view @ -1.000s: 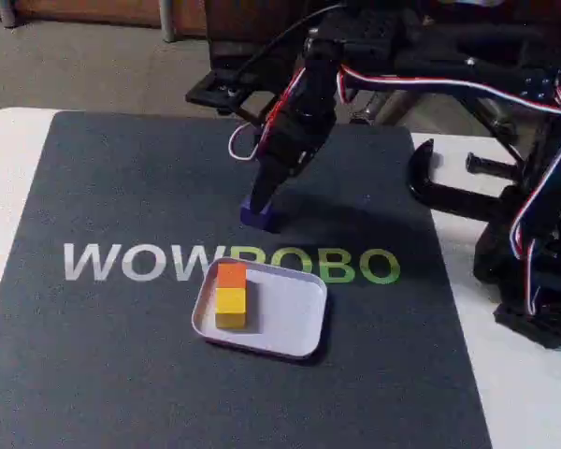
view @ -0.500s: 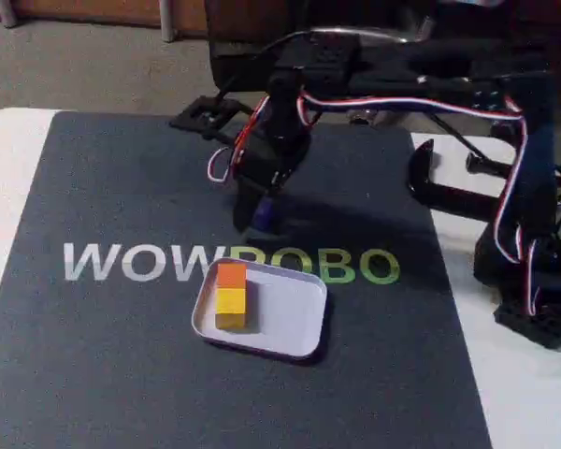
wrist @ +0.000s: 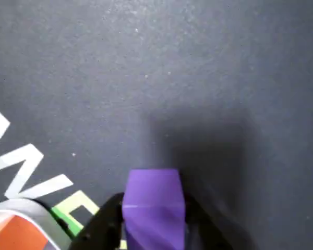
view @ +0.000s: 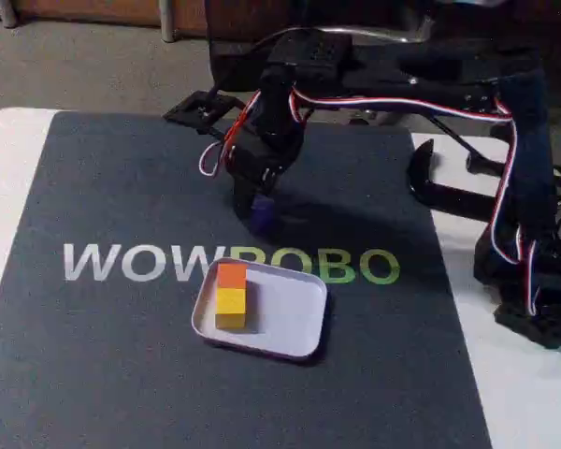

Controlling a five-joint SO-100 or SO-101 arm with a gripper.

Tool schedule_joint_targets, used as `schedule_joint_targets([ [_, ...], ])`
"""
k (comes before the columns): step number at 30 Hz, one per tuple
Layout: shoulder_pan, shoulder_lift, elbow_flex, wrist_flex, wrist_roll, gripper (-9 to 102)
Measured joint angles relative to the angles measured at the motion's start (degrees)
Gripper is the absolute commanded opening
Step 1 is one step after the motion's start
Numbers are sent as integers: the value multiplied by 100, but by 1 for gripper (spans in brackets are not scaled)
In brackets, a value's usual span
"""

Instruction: Move blocks one by one until all three blocks are in the tray.

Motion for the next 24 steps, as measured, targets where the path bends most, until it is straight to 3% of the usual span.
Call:
schedule_joint_targets([
  [14, -62, 545, -167, 149, 0, -8],
  [24, -343, 1652, -167, 1687, -967, -8],
])
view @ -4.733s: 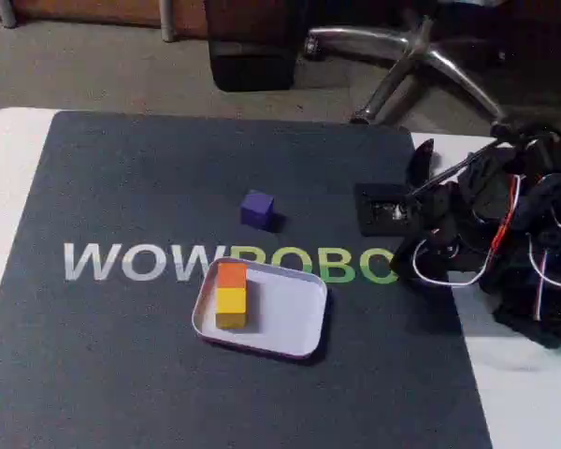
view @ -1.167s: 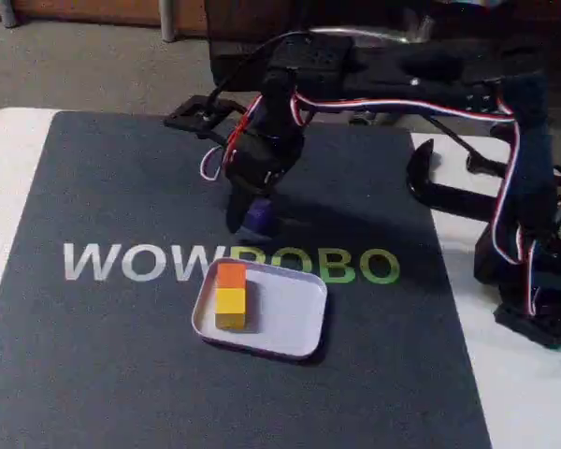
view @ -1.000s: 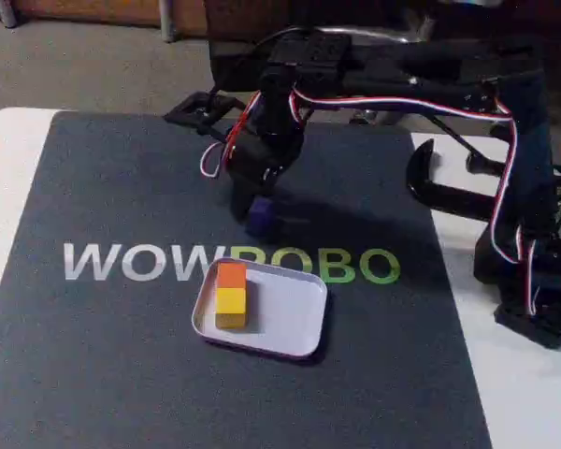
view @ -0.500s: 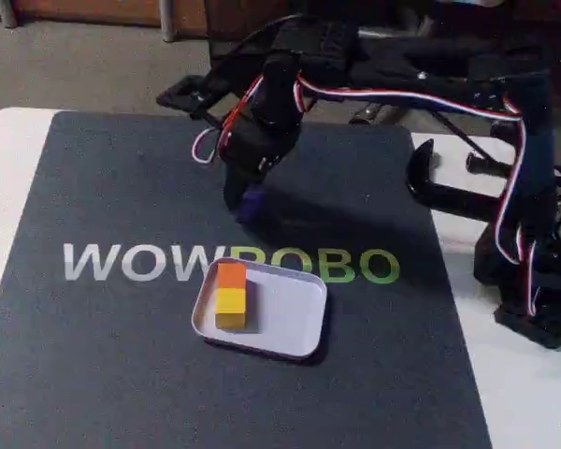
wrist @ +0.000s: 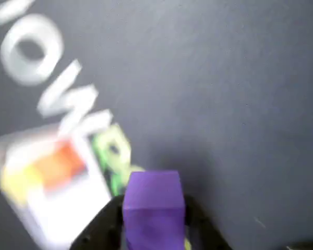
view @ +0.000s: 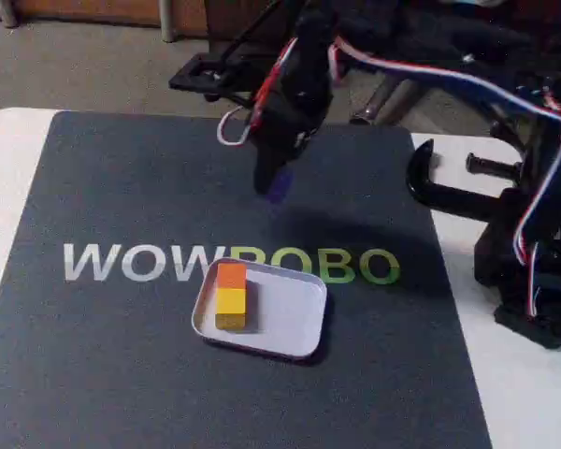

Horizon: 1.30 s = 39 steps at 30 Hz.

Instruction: Move blocks one by one until all three blocks are in the tray.

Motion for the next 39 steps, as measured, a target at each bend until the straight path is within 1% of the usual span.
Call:
schedule_joint_targets([
  [2, -114, 264, 0, 255, -387, -8],
  [4, -264, 545, 0, 334, -589, -8],
  [12, -905, 1178, 281, 387, -694, -8],
  [20, -1397, 1872, 1345, 193, -694, -8],
  [31, -1934, 2268, 2610, -281, -914, -8],
  [32, -1978, 2320, 2716, -334, -923, -5],
  [34, -2048, 2373, 2830, -378, -923, 7],
  [35, -2057, 2399, 2856, -431, -940, 11],
  [39, -2057, 2417, 2874, -466, -949, 16],
])
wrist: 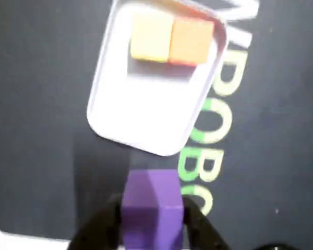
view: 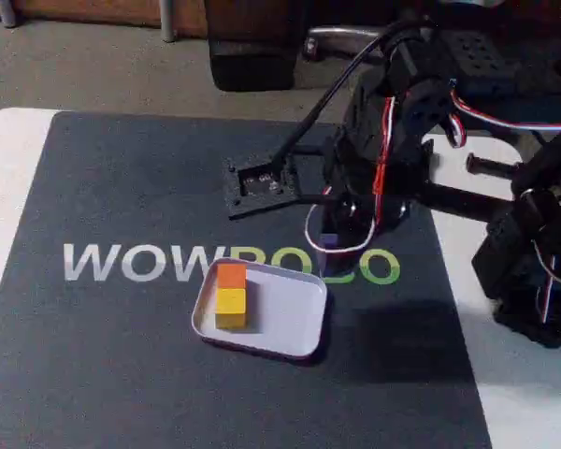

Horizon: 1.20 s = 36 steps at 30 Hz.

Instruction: Move blocks one by one until all three blocks are in the tray.

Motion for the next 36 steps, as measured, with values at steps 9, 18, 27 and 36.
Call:
schedule_joint_targets([
  [9, 149, 0, 35, -158, -9, 20],
  [18, 439, 114, 44, -193, -97, 20],
  [27, 1151, 967, 606, -334, 97, 12],
  [36, 1626, 4078, 3568, -1767, -589, -8],
])
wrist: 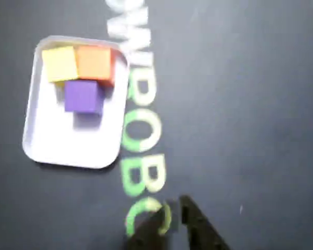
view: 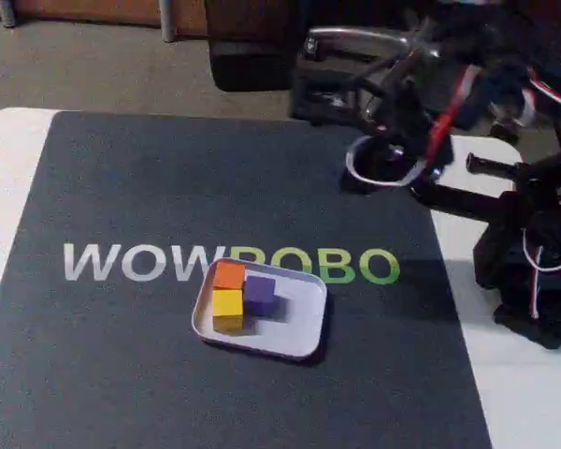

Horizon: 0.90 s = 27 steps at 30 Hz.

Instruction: Move blocks one by one until all three blocks are in the tray.

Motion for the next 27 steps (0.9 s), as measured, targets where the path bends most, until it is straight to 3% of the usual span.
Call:
schedule_joint_targets([
  [10, -439, 4386, 2593, 62, 202, -8],
  [16, -633, 4632, 3120, 185, 624, -8],
  [22, -703, 4632, 4052, 229, 413, -8],
  [27, -642, 4623, 4210, 870, 308, -8],
])
